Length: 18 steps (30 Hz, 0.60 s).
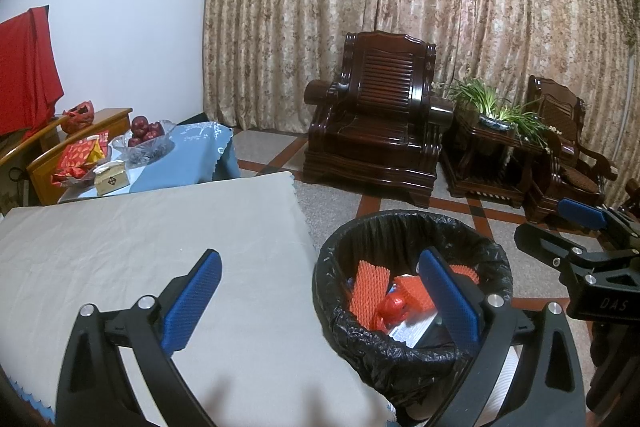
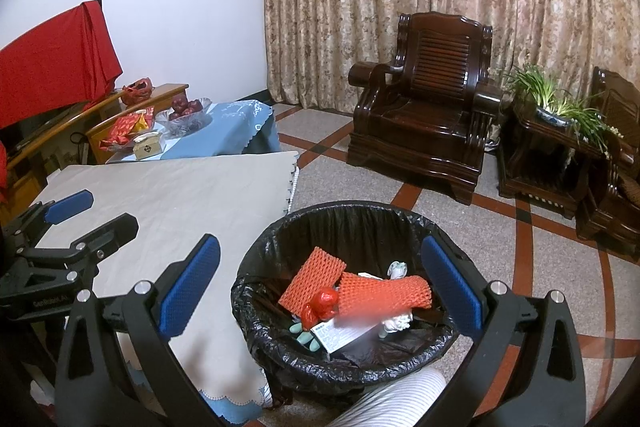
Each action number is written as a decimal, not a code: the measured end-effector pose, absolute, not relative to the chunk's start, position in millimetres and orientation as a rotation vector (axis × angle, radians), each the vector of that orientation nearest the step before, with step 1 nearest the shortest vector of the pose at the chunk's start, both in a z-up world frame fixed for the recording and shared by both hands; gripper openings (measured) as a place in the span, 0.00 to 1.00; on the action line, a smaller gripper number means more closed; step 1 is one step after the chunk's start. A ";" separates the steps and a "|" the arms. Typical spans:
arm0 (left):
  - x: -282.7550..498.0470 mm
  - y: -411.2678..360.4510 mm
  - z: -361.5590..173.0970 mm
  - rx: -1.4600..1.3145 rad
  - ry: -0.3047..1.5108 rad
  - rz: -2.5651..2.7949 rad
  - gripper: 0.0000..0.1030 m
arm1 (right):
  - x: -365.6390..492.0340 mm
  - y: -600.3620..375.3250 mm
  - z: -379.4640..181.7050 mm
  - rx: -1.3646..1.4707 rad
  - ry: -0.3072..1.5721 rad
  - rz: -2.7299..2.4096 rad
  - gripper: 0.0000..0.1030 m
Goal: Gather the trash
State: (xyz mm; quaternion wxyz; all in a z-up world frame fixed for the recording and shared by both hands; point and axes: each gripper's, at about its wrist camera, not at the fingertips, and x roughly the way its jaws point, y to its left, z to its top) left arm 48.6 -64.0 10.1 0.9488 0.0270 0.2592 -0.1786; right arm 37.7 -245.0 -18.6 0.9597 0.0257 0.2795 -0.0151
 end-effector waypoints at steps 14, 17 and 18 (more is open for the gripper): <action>48.7 -64.1 10.5 0.055 0.529 -0.363 0.94 | 37.7 -244.4 -19.8 0.052 0.568 -0.031 0.95; 48.7 -64.1 10.4 0.054 0.530 -0.364 0.94 | 37.7 -244.4 -19.8 0.052 0.568 -0.032 0.95; 48.8 -64.0 10.7 0.054 0.530 -0.364 0.94 | 37.8 -244.3 -19.7 0.052 0.568 -0.031 0.95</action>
